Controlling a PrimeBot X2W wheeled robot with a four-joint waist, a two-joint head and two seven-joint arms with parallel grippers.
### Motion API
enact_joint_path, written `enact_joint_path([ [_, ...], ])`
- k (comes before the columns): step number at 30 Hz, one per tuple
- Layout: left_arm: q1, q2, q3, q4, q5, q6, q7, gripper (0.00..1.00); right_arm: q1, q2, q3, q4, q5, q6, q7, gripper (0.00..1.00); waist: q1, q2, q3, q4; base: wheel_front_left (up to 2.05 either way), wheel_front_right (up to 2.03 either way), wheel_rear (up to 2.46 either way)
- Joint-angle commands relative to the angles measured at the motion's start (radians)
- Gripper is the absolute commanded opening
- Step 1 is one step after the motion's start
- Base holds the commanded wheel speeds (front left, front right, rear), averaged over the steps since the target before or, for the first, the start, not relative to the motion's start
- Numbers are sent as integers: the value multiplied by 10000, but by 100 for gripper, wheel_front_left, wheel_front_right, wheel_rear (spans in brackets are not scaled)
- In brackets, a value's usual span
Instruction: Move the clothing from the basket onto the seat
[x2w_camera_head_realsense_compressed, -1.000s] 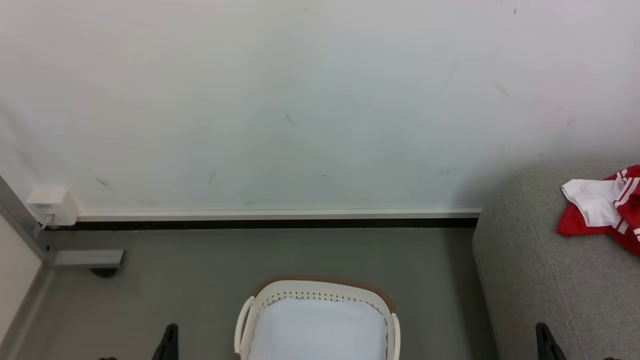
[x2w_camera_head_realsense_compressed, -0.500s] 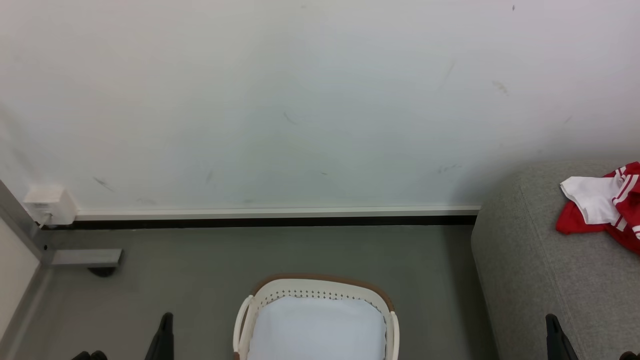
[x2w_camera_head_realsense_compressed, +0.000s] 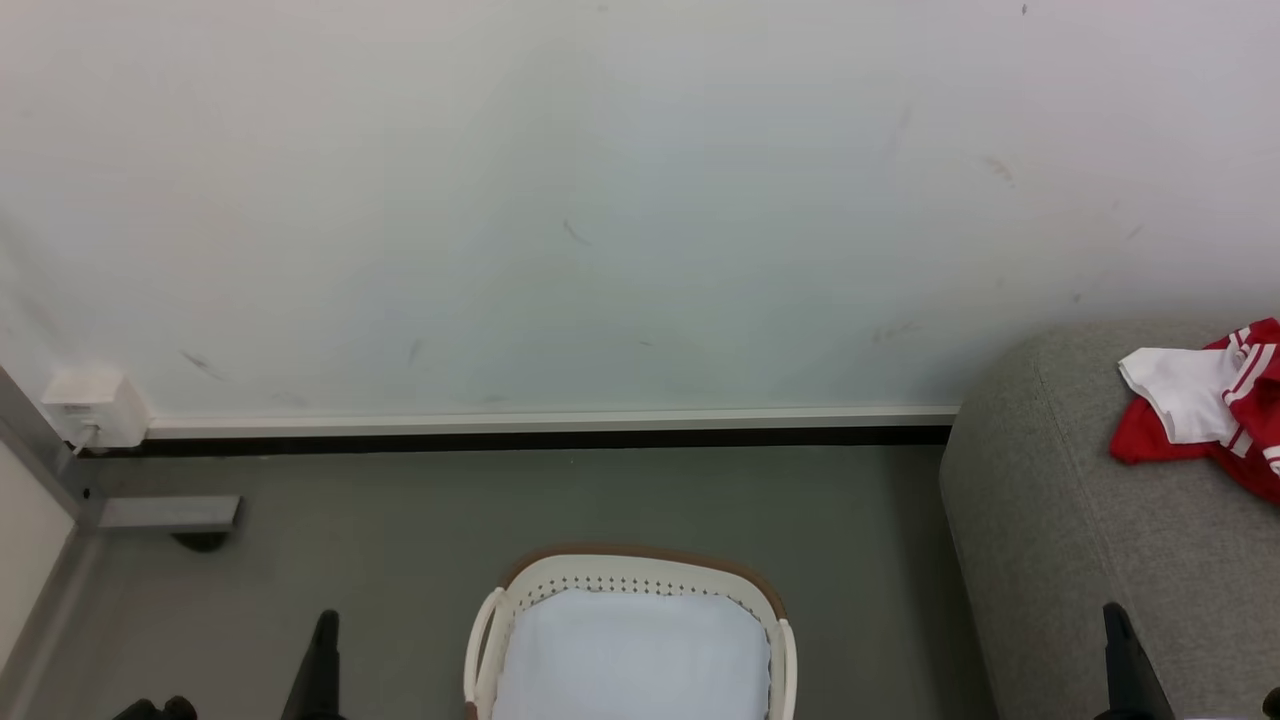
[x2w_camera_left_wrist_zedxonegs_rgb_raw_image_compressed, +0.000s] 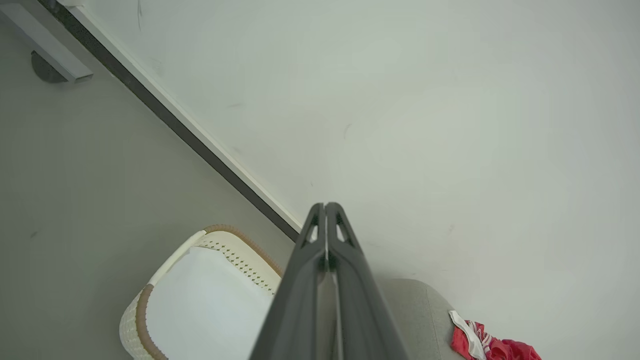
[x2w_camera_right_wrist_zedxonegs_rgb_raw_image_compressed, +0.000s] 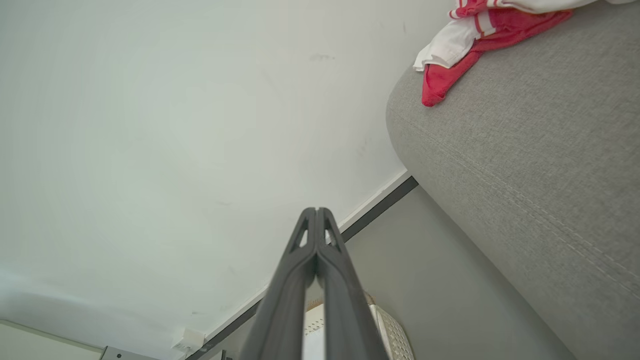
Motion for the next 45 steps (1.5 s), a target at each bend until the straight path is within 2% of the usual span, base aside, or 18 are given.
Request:
enact_joint_path([
  [1,-233,29,45,-128,-272,-41,61,0,-211,-104,-70,-146,234,-9,54,0,0,-1,3,-2,0,0,0],
  [22,-496,-4,257,-232,-2542,-63,667,0,-507,-125,-294,-309,2500,-13,656,0,0,-1,99,-69,0,0,0],
  [45,-722,-37,445,-308,-4561,-77,1216,0,-735,-140,-502,-435,4524,-18,1212,0,0,-1,204,-141,0,0,0],
])
